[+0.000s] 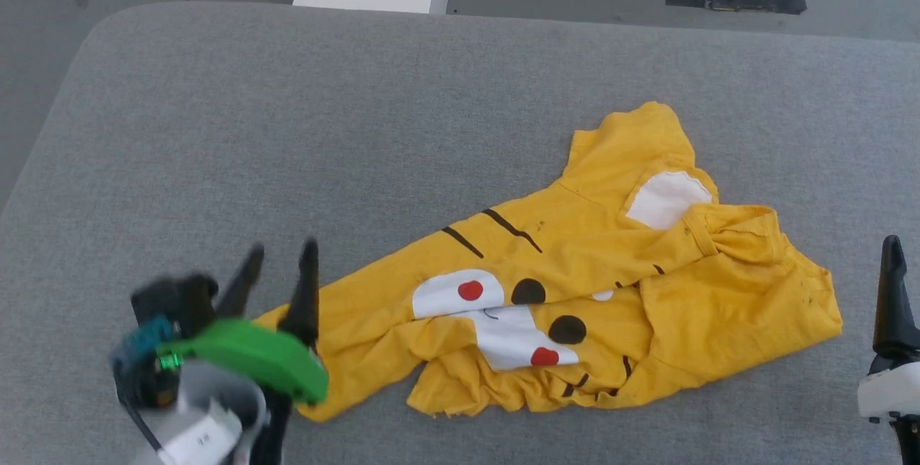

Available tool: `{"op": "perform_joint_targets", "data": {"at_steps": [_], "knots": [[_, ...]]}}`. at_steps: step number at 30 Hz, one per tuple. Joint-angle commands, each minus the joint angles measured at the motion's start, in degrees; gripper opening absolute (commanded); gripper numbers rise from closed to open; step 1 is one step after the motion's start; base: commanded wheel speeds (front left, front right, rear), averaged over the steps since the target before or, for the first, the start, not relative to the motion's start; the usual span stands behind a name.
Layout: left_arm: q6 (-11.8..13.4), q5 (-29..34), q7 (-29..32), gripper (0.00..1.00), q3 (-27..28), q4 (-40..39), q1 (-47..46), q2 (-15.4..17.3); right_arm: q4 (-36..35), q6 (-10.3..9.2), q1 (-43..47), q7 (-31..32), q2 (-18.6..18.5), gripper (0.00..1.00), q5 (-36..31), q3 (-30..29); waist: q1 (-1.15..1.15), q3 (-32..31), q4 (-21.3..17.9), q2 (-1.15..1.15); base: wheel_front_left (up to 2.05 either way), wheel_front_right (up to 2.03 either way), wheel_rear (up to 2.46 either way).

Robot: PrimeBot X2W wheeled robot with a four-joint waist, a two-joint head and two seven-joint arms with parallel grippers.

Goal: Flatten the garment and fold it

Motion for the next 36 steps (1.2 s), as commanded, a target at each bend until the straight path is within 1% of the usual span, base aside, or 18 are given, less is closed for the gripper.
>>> {"op": "perform_joint_targets", "data": {"at_steps": [1,4,6,7,10,12,18,22,27,28,29,31,33,35,36], "knots": [[-0.99,1.43,0.17,1.00,-0.03,-0.41,-3.55,1.13,-0.46,-0.08,-0.58,0.12,0.02,1.00,-0.23,0.08,0.00,0.77,-0.52,0.00,0.00,0.00,0.00],[-3.69,5.12,3.48,1.00,-3.30,0.56,-9.93,3.32,-0.82,-0.08,-1.18,0.09,0.02,1.00,-0.21,0.04,0.00,1.91,-1.34,0.00,0.00,0.00,0.00],[-6.07,7.25,6.66,1.00,-6.35,2.35,-14.48,3.88,-1.16,-0.08,-1.73,0.13,0.02,1.00,-0.23,0.14,0.00,2.96,-2.16,0.00,0.00,0.00,0.00],[-7.83,8.27,8.64,1.00,-8.32,3.75,-16.97,3.97,-1.34,-0.08,-2.06,0.15,0.02,1.00,-0.24,0.14,0.00,3.57,-2.64,0.00,0.00,0.00,0.00],[-12.53,9.98,13.29,1.00,-12.91,8.17,-23.04,3.10,-1.71,-0.08,-2.79,0.17,0.02,1.00,-0.15,0.08,0.00,5.21,-3.90,0.00,0.00,0.00,0.00],[-15.32,10.89,14.96,1.00,-15.06,11.23,-26.40,2.30,-1.86,-0.08,-3.14,0.16,0.02,1.00,-0.04,0.05,0.00,6.33,-4.70,0.00,0.00,0.00,0.00],[-22.31,11.69,18.78,1.00,-19.84,20.42,-33.31,-0.46,-1.87,-0.08,-4.16,-0.18,0.02,1.00,0.26,-0.02,0.00,9.29,-6.69,0.00,0.00,0.00,0.00],[-25.79,11.77,20.77,1.00,-22.16,25.82,-36.18,-1.98,-1.67,-0.08,-4.82,-0.55,0.02,1.00,0.45,0.26,0.00,10.46,-7.60,0.00,0.00,0.00,0.00],[-28.25,12.24,23.12,1.00,-24.89,31.93,-38.34,-2.94,-1.42,-0.08,-5.32,-0.88,0.02,1.00,0.66,0.49,0.00,11.24,-8.14,0.00,0.00,0.00,0.00],[-28.70,12.17,23.42,0.47,-25.41,33.02,-38.64,-3.05,-1.37,-0.08,-5.40,-0.91,0.02,1.00,0.68,0.45,0.00,11.32,-8.15,0.00,0.00,0.00,0.00],[-28.92,12.06,23.45,0.00,-25.61,33.85,-38.81,-3.10,-1.31,-0.08,-5.48,-0.93,0.02,1.00,0.70,0.39,0.00,11.34,-8.13,0.00,0.00,0.00,0.00],[-29.36,11.46,23.47,0.00,-25.85,35.27,-38.91,-3.12,-1.12,-0.08,-5.60,-0.94,0.02,1.00,0.66,0.24,0.00,11.01,-7.97,0.00,0.00,0.00,0.00],[-29.08,9.84,22.20,0.00,-24.47,35.84,-38.54,-3.54,-0.93,-0.08,-5.50,-0.94,0.02,1.00,0.61,-0.13,0.00,10.30,-7.50,0.00,0.00,0.00,0.00],[-28.17,8.26,20.52,0.00,-22.71,35.48,-37.71,-3.56,-0.71,-0.08,-5.23,-0.90,0.02,1.00,0.63,-0.35,0.00,9.34,-6.95,0.00,0.00,0.00,0.00],[-27.29,7.08,19.40,0.00,-21.35,34.93,-36.85,-3.46,-0.57,-0.08,-5.03,-0.86,0.02,1.00,0.66,-0.34,0.00,8.70,-6.62,0.00,0.00,0.00,0.00]]}}
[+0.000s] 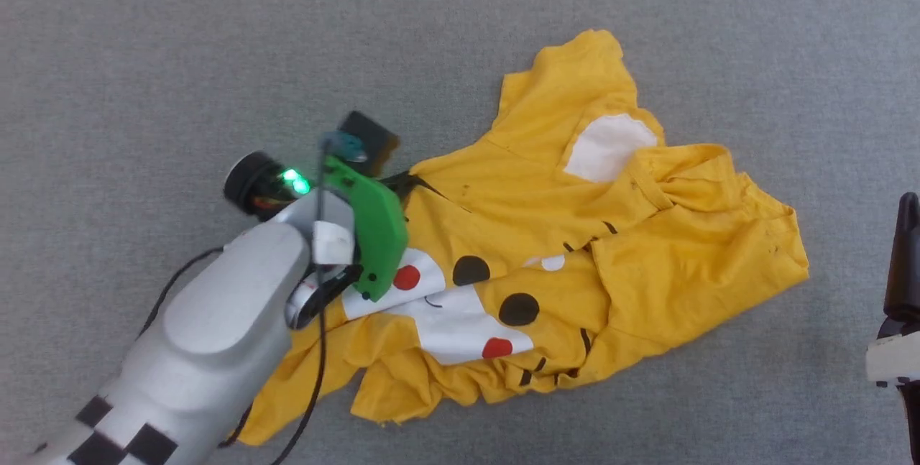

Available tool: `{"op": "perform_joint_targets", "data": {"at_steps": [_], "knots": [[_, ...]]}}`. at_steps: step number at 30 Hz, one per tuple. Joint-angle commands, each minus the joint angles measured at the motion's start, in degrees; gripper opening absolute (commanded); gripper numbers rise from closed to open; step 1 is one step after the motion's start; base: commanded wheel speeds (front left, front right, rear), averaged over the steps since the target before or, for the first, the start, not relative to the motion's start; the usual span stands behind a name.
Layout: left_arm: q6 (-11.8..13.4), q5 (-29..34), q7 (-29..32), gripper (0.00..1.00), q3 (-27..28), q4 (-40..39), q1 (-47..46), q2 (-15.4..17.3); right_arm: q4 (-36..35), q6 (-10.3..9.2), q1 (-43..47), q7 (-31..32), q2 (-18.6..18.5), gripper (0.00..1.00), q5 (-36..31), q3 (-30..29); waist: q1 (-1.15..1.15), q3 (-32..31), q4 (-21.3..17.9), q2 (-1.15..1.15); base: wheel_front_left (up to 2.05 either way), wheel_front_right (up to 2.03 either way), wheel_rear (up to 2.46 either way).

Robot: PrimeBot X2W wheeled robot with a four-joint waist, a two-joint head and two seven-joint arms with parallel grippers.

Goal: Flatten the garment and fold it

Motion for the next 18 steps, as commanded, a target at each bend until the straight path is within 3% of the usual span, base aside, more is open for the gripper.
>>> {"op": "perform_joint_targets", "data": {"at_steps": [1,5,12,15,18], "knots": [[1.48,-1.47,-1.00,0.00,1.37,-0.12,2.56,1.03,0.23,-0.08,-0.37,-0.21,0.04,1.00,0.24,0.06,0.00,-1.90,1.32,0.00,0.00,0.00,0.00],[5.71,-4.42,-3.76,0.00,5.53,-4.93,8.16,4.22,0.52,-0.08,0.72,0.02,0.04,1.00,0.42,-0.12,0.00,-4.15,2.88,0.00,0.00,0.00,0.00],[17.26,-9.54,-6.38,0.00,12.28,-18.26,25.92,11.85,0.23,-0.08,2.46,0.84,0.04,1.00,0.64,0.06,0.00,-6.24,5.82,0.00,0.00,0.00,0.00],[22.22,-11.95,-6.76,0.00,13.43,-23.11,35.48,13.27,0.12,-0.08,2.91,1.22,0.04,1.00,0.69,0.25,0.00,-6.76,6.72,0.00,0.00,0.00,0.00],[24.88,-14.25,-6.38,0.00,12.95,-26.04,43.09,13.35,0.05,-0.08,3.37,1.59,0.04,1.00,0.67,0.31,0.00,-7.26,7.49,0.00,0.00,0.00,0.00]]}}
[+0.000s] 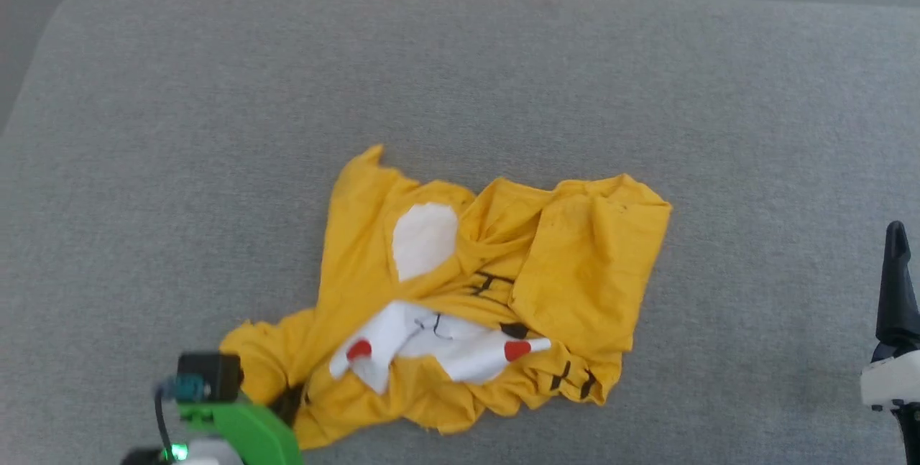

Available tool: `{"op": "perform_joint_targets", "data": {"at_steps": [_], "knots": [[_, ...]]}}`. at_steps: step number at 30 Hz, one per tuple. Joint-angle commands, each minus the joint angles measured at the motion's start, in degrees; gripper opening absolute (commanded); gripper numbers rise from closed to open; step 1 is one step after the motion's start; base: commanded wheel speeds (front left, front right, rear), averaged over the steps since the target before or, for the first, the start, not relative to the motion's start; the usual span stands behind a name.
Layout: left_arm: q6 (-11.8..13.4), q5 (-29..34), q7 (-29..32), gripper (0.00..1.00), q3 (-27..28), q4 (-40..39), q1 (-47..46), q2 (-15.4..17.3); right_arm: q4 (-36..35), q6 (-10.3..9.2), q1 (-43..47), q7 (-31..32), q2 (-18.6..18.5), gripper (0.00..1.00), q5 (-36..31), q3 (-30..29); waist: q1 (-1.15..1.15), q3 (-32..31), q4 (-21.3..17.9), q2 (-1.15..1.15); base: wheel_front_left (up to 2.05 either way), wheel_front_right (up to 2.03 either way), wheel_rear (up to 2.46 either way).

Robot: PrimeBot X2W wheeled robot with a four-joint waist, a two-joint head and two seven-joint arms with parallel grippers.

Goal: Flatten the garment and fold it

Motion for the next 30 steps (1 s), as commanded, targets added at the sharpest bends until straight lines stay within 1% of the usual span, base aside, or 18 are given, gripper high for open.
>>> {"op": "perform_joint_targets", "data": {"at_steps": [1,3,4,5,7,11,14,15,17,19,21,23,26,30], "knots": [[1.08,-1.51,0.36,0.00,-0.70,-0.32,3.65,-0.10,-0.21,-0.08,0.63,0.31,0.02,1.00,0.35,0.08,0.00,-0.96,1.10,0.00,0.00,0.00,0.00],[1.64,-2.14,-0.19,0.01,-1.16,-1.59,6.03,-0.83,-0.26,-0.08,0.83,0.60,0.02,1.00,0.21,0.18,0.00,-1.29,1.42,0.00,0.00,0.00,0.00],[1.86,-2.24,-0.98,0.29,-1.00,-2.08,6.40,-1.47,-0.24,-0.08,0.92,0.70,0.02,1.00,0.16,0.14,0.00,-1.53,1.62,0.00,0.00,0.00,0.00],[2.24,-1.84,-2.25,1.00,-0.78,-2.44,6.41,-2.17,-0.20,-0.08,1.03,0.86,0.02,1.00,0.08,0.25,0.00,-1.82,1.78,0.00,0.00,0.00,0.00],[3.24,-0.93,-5.84,1.00,0.71,-2.87,5.42,-3.96,-0.08,-0.08,1.24,1.19,0.02,1.00,0.04,0.57,0.00,-2.37,2.00,0.00,0.00,0.00,0.00],[3.64,1.12,-14.27,1.00,4.24,-3.61,2.27,-7.14,0.24,-0.08,1.67,1.68,0.02,1.00,-0.03,1.14,0.00,-3.85,1.97,0.00,0.00,0.00,0.00],[3.67,4.34,-20.42,1.00,5.84,-4.07,-0.37,-8.05,0.25,-0.08,1.97,1.95,0.02,1.00,-0.10,1.44,0.00,-4.75,1.46,0.00,0.00,0.00,0.00],[3.33,5.81,-22.57,1.00,6.08,-4.33,-1.29,-8.19,0.27,-0.08,2.10,1.99,0.02,1.00,-0.13,1.54,0.00,-5.06,1.17,0.00,0.00,0.00,0.00],[3.26,8.80,-25.34,1.00,7.50,-4.54,-2.86,-8.81,0.38,-0.08,2.40,1.96,0.02,1.00,-0.07,1.72,0.00,-5.58,0.58,0.00,0.00,0.00,0.00],[4.22,12.82,-26.45,1.00,9.96,-4.99,-3.63,-10.04,0.64,-0.08,2.79,1.87,0.02,1.00,0.12,2.04,0.00,-6.08,-0.08,0.00,0.00,0.00,0.00],[6.16,20.07,-26.61,1.00,12.55,-6.86,-3.70,-11.26,1.02,-0.08,3.29,1.67,0.02,1.00,0.36,2.45,0.00,-6.60,-0.73,0.00,0.00,0.00,0.00],[7.66,26.01,-26.64,1.00,14.16,-8.64,-2.16,-13.04,1.45,-0.08,3.87,1.44,0.02,1.00,0.54,2.95,0.00,-7.10,-1.33,0.00,0.00,0.00,0.00],[6.95,29.57,-26.65,1.00,16.02,-8.55,0.76,-15.11,1.85,-0.08,4.69,1.23,0.02,1.00,0.85,3.66,0.00,-7.39,-1.78,0.00,0.00,0.00,0.00],[4.52,31.43,-26.66,1.00,18.55,-7.97,3.25,-17.79,1.72,-0.08,5.24,1.52,0.02,1.00,0.53,6.14,0.00,-7.79,-1.70,0.00,0.00,0.00,0.00]]}}
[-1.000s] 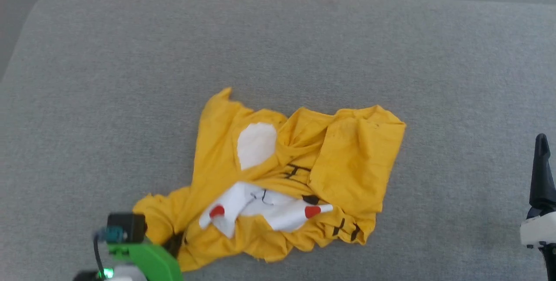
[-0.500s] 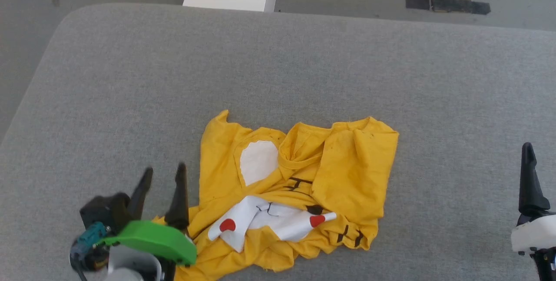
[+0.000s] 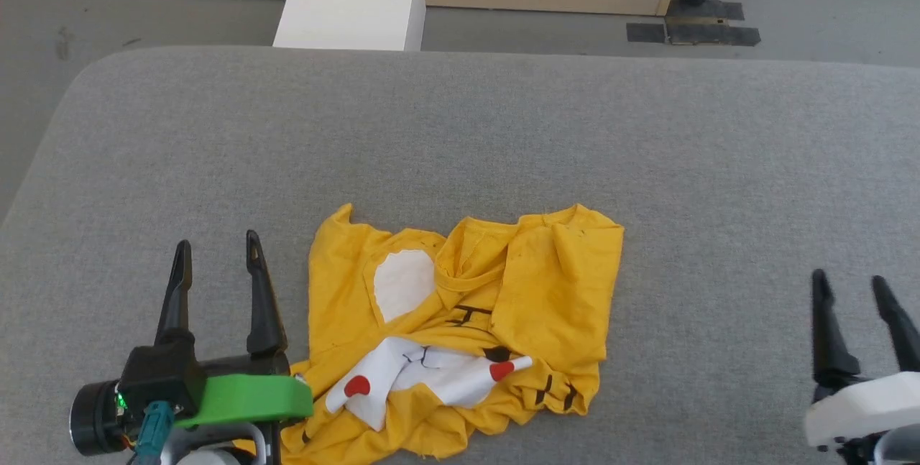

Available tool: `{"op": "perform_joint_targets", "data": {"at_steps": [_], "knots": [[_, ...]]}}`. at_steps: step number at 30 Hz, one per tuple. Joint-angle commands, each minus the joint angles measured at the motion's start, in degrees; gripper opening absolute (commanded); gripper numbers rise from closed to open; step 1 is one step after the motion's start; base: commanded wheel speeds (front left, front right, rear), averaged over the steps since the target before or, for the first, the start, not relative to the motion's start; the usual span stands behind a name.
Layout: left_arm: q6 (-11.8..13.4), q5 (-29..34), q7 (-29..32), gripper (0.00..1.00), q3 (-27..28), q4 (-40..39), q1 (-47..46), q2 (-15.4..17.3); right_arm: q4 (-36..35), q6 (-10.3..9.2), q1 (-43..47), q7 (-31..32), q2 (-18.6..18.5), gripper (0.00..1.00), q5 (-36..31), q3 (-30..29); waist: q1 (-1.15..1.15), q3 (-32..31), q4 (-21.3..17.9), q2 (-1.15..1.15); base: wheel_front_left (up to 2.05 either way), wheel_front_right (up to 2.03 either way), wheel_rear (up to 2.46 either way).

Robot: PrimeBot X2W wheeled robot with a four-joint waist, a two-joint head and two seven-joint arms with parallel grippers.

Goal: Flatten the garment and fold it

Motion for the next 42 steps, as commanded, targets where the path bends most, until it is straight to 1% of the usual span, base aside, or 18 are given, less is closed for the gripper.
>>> {"op": "perform_joint_targets", "data": {"at_steps": [1,6,11,18,20,24,26,29,30,31,32,33,37,42], "knots": [[-0.87,0.74,-0.20,1.00,1.12,0.29,0.88,-0.80,-0.29,-0.08,0.28,0.16,0.04,1.00,-0.20,1.42,0.00,-0.19,0.13,0.00,0.00,0.00,0.00],[-3.79,2.14,-0.21,1.00,3.42,1.08,1.58,-3.37,-1.70,-0.08,-1.21,3.37,0.04,1.00,-2.69,8.47,0.00,-0.18,1.08,0.00,0.00,0.00,0.00],[-6.44,3.14,-0.21,1.00,5.20,2.12,1.50,-6.10,-2.93,-0.08,-3.52,8.87,0.04,1.00,-5.07,18.62,0.00,0.45,2.48,0.00,0.00,0.00,0.00],[-10.06,4.08,-0.21,1.00,7.00,3.98,0.58,-9.48,-0.03,-0.08,-7.68,18.08,0.04,1.00,-7.74,30.37,0.00,2.99,5.14,0.00,0.00,0.00,0.00],[-10.98,4.43,-0.21,1.00,7.44,4.50,0.07,-10.40,1.22,-0.08,-8.68,20.80,-0.20,1.00,-8.25,32.80,0.00,3.76,5.96,0.00,0.00,0.00,0.00],[-12.51,5.16,-0.21,1.00,8.28,5.27,-0.80,-11.96,3.22,-0.08,-10.29,24.80,-1.42,1.00,-9.11,35.84,0.00,5.01,7.43,0.00,0.00,0.00,0.00],[-13.18,5.48,-0.21,1.00,8.68,5.61,-1.13,-12.58,4.19,-0.08,-10.80,25.87,-2.10,1.00,-9.51,36.71,0.00,5.49,8.06,0.00,0.00,0.00,0.00],[-14.01,5.89,-0.21,1.00,9.28,6.01,-1.57,-13.31,5.49,-0.08,-10.98,27.37,-2.32,1.00,-10.43,36.44,0.00,5.97,8.71,0.00,0.00,0.00,0.00],[-14.28,6.03,-0.21,1.00,9.52,6.14,-1.65,-13.55,5.83,-0.08,-10.96,27.72,-2.24,0.81,-10.79,36.02,0.00,6.04,8.84,0.00,0.00,0.00,0.00],[-14.48,6.13,-0.21,1.00,9.72,6.21,-1.70,-13.72,5.99,-0.08,-10.87,27.85,-2.04,0.37,-11.07,35.39,0.00,6.13,8.91,0.00,0.00,0.00,0.00],[-14.73,6.25,-0.21,1.00,9.96,6.29,-1.75,-13.91,6.13,-0.08,-10.80,27.94,-1.83,0.10,-11.45,34.98,0.00,6.21,8.98,0.00,0.00,0.00,0.00],[-14.92,6.34,-0.21,1.00,10.15,6.35,-1.79,-14.05,6.19,-0.08,-10.74,27.95,-1.68,0.00,-11.67,34.74,0.00,6.25,9.00,0.00,0.00,0.00,0.00],[-15.45,6.72,-0.21,1.00,11.10,6.64,-1.75,-14.52,5.67,-0.08,-10.67,26.40,-0.84,0.00,-12.09,32.86,0.00,6.05,8.48,0.00,0.00,0.00,0.00],[-16.05,7.11,-0.21,1.00,12.06,6.72,-1.62,-14.86,3.66,-0.08,-11.80,22.78,-0.20,0.00,-11.68,29.28,0.00,5.11,6.68,0.00,0.00,0.00,0.00]]}}
